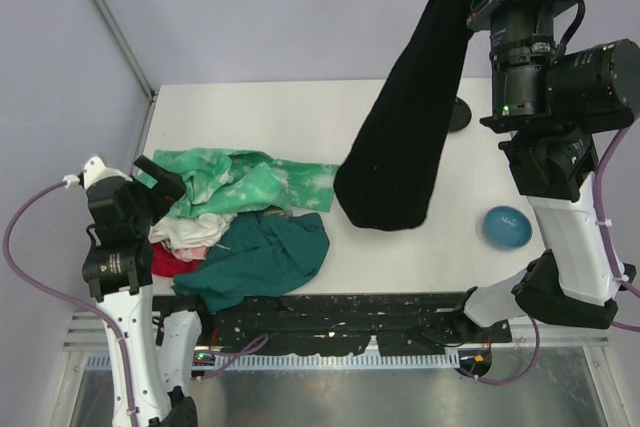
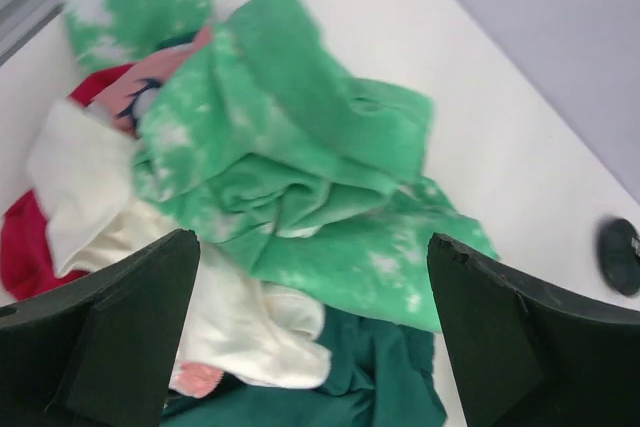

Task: Pick out a specific cloth from the pile

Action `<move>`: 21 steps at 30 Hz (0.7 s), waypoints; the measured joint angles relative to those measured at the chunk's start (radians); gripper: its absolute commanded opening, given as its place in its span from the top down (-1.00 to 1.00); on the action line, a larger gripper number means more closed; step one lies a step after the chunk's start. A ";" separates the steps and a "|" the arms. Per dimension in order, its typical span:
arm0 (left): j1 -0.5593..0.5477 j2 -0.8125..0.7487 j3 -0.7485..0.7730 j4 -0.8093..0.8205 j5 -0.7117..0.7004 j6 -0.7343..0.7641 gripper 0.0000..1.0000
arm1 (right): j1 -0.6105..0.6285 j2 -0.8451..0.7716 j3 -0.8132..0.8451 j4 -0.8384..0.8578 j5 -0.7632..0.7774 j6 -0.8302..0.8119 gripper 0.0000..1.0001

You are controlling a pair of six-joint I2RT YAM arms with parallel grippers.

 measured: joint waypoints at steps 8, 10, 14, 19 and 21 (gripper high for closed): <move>-0.021 0.007 0.080 0.087 0.320 0.047 -0.99 | -0.119 0.151 0.145 0.099 -0.008 0.038 0.89; -0.066 0.021 0.080 0.110 0.353 0.051 -0.99 | -0.167 0.215 0.184 0.123 -0.023 0.071 0.90; -0.235 0.073 0.080 0.141 0.350 0.078 -0.99 | -0.255 0.336 0.195 0.164 -0.055 0.151 0.89; -0.384 0.146 0.074 0.167 0.349 0.109 -0.99 | -0.368 0.501 0.200 0.147 -0.120 0.284 0.90; -0.407 0.175 0.060 0.182 0.350 0.122 -0.99 | -0.404 0.563 0.202 0.125 -0.144 0.330 0.90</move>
